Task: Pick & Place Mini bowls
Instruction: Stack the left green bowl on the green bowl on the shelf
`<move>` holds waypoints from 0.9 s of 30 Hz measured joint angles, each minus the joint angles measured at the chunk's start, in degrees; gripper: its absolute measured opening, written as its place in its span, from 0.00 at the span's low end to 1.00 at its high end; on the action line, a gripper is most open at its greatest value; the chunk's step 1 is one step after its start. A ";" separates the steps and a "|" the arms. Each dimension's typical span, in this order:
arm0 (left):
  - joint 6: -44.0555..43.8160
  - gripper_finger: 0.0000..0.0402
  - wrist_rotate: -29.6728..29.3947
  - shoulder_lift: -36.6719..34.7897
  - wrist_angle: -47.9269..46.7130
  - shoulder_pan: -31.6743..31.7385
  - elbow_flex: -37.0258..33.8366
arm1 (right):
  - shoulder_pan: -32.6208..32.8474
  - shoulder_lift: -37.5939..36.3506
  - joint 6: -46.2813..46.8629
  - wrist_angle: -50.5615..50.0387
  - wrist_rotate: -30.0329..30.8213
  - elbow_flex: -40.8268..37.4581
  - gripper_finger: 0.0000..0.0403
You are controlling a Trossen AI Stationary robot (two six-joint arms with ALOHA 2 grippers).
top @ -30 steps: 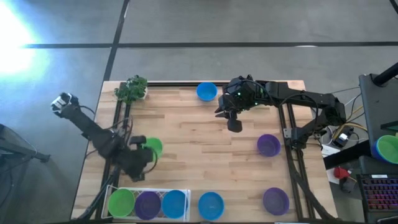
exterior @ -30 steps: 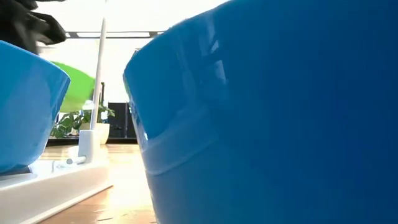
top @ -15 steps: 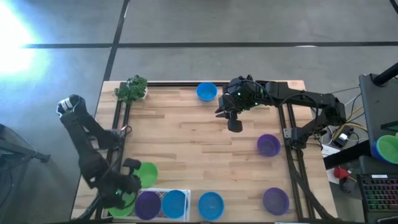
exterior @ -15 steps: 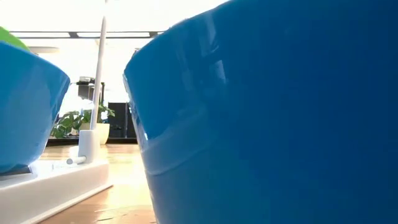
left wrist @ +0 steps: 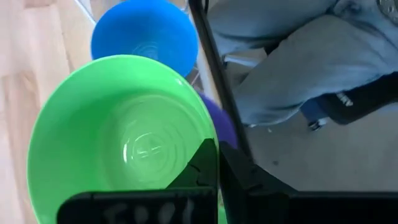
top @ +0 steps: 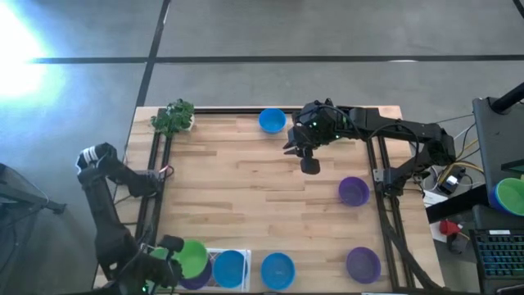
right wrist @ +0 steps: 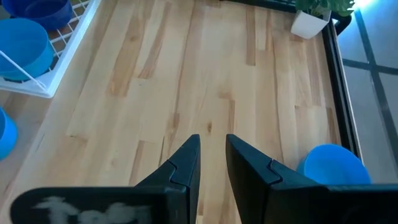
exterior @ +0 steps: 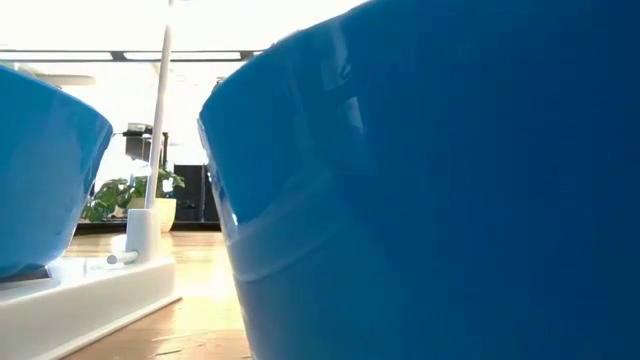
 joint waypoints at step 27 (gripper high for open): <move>-38.32 0.00 6.10 5.28 -7.06 -2.00 3.03 | 0.00 -0.02 0.00 1.10 0.00 -5.04 0.19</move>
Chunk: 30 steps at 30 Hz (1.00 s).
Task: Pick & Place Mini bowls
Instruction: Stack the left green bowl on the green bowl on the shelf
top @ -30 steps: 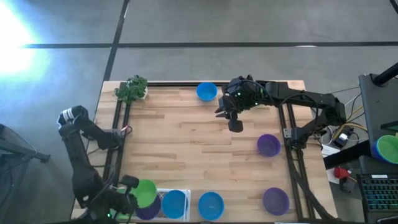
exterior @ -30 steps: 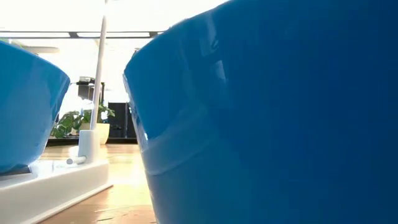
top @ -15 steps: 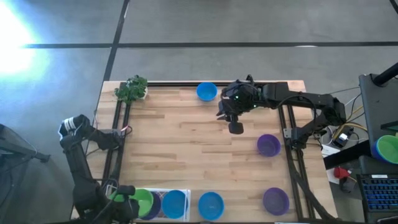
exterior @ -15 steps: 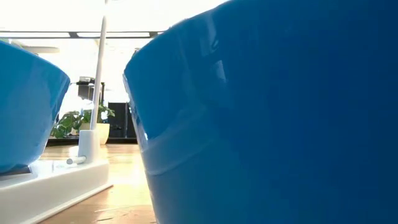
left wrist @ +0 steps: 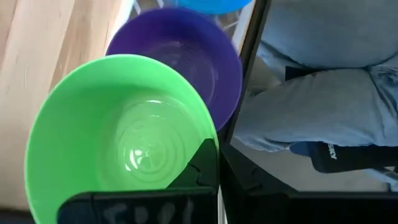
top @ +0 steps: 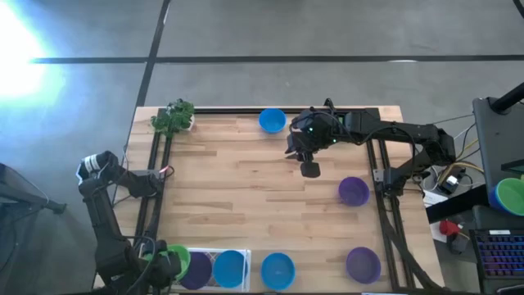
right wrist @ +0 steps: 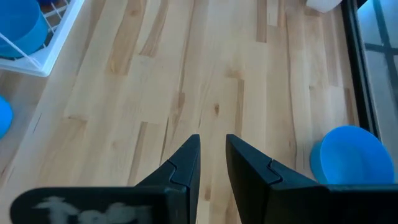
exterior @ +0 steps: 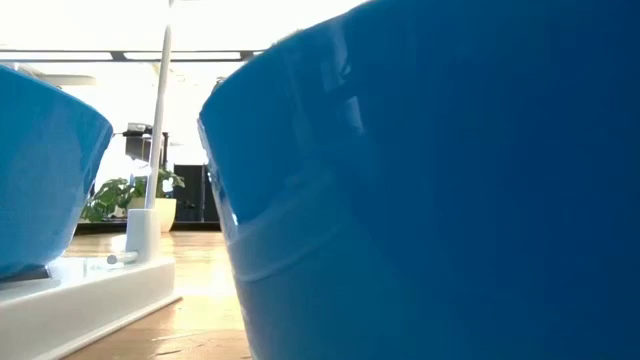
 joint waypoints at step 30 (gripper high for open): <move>-9.89 0.00 8.00 -0.04 -5.18 -0.10 -0.02 | 0.04 0.00 -3.02 5.80 -0.55 0.00 0.19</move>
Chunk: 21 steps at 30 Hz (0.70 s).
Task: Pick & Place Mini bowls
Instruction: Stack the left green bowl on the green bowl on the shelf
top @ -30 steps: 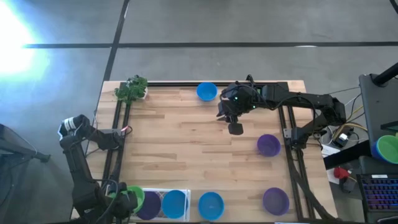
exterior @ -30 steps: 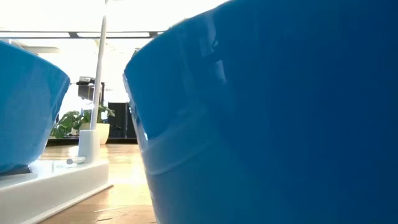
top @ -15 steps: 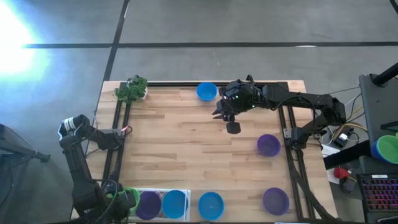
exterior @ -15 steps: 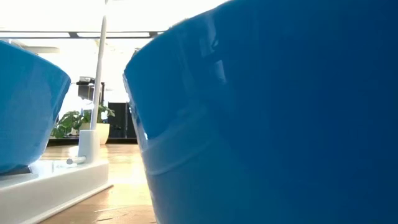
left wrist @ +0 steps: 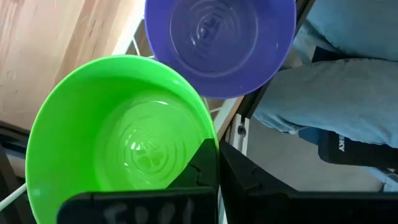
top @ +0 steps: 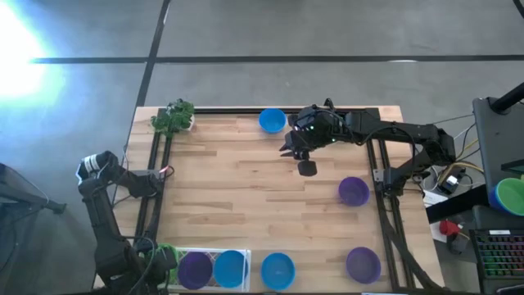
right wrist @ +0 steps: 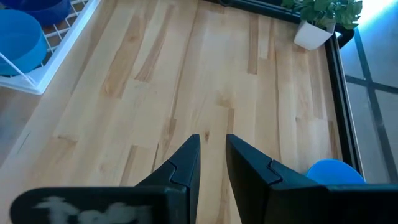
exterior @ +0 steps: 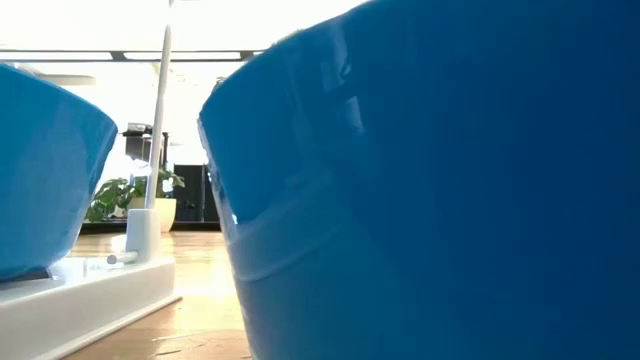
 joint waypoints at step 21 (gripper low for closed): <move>3.85 0.07 0.09 0.00 0.14 0.22 -0.07 | 0.00 0.04 0.46 -0.04 0.00 0.00 0.19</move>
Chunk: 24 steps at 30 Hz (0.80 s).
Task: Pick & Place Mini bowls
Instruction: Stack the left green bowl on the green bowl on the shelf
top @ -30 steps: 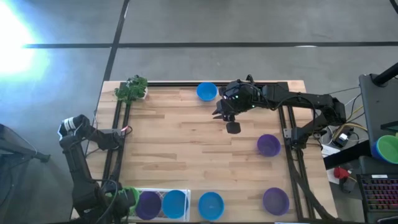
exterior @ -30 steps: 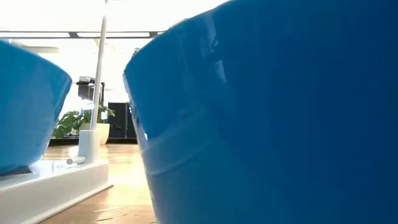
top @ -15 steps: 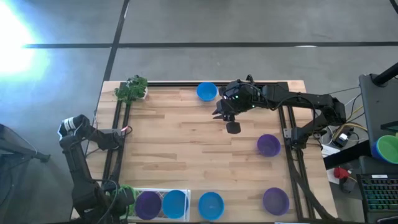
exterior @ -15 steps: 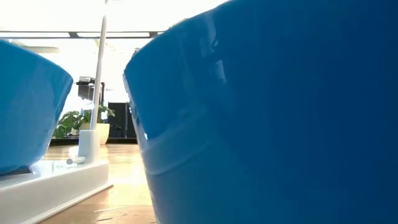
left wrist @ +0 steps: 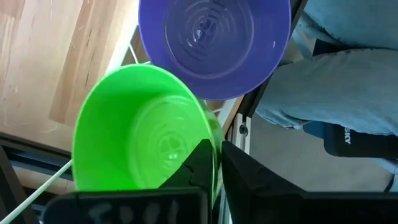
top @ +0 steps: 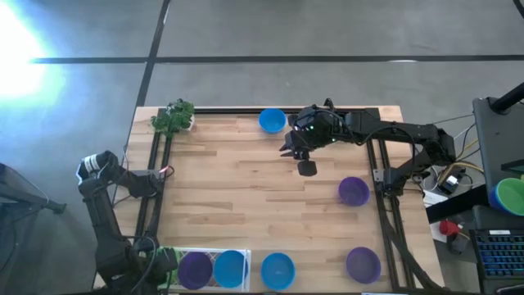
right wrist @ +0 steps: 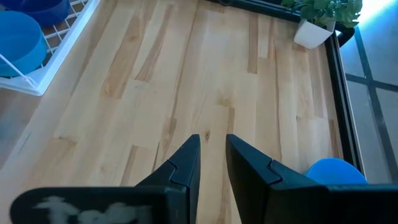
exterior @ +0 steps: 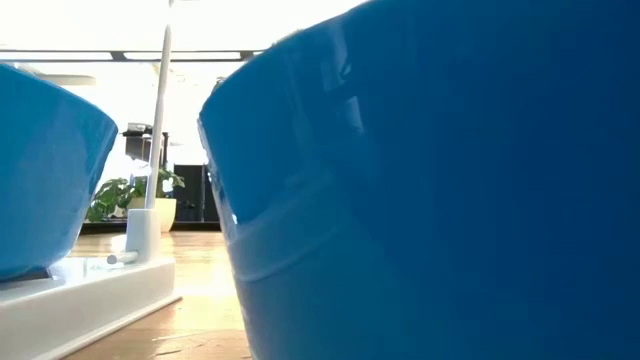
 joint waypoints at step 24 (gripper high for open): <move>0.42 0.17 -0.20 0.00 0.10 -0.07 -0.04 | 0.00 0.00 0.00 0.00 0.02 0.00 0.19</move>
